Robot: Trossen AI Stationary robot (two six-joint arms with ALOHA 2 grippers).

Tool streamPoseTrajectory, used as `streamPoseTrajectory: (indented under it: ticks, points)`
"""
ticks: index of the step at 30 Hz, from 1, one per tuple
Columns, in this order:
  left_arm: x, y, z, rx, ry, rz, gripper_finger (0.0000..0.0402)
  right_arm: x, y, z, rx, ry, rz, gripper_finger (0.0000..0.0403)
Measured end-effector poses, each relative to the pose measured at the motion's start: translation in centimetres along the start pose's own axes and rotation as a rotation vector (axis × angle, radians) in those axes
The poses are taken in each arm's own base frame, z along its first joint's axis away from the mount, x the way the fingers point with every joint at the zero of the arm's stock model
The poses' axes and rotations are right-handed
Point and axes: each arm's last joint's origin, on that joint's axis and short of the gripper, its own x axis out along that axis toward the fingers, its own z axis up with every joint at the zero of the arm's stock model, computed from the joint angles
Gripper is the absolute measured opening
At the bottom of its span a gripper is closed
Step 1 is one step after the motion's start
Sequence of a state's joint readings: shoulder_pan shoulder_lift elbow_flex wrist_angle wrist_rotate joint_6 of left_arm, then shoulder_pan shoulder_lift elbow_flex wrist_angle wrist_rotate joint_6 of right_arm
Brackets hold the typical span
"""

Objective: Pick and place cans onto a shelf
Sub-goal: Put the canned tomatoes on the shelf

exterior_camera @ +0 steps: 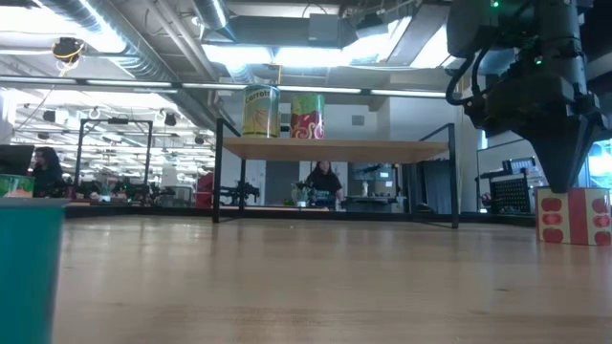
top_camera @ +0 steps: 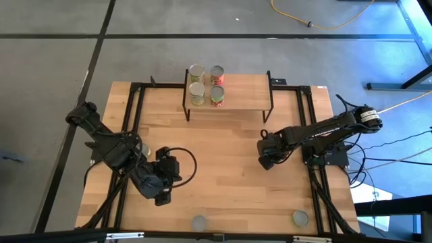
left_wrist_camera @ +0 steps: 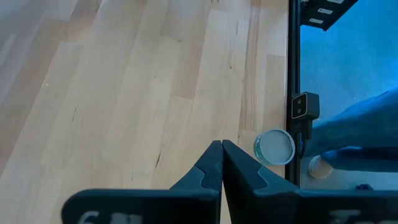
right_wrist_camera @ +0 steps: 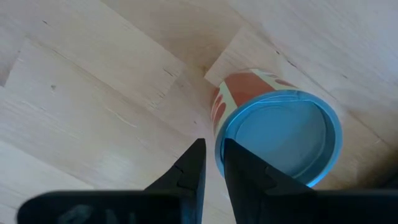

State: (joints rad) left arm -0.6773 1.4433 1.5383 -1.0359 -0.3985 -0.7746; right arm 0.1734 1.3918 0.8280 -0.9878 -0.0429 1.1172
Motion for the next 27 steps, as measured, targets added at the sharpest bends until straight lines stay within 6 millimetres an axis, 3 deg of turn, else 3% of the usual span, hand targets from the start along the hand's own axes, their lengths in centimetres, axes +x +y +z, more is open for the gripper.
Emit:
streamPoseTrajectory:
  ticks: [12,17,27]
  points:
    - [0.0,-0.1,0.0,0.005,0.0,-0.011,0.0,1.4,0.5,0.3,-0.014,0.067,-0.064,0.0059]
    - [0.0,-0.1,0.0,0.006,0.004,-0.014,0.0,1.4,0.5,0.3,-0.05,0.067,-0.062,0.0023]
    - [0.0,-0.1,0.0,0.008,0.006,-0.016,0.0,0.1,1.6,0.7,-0.216,0.029,-0.049,0.0006]
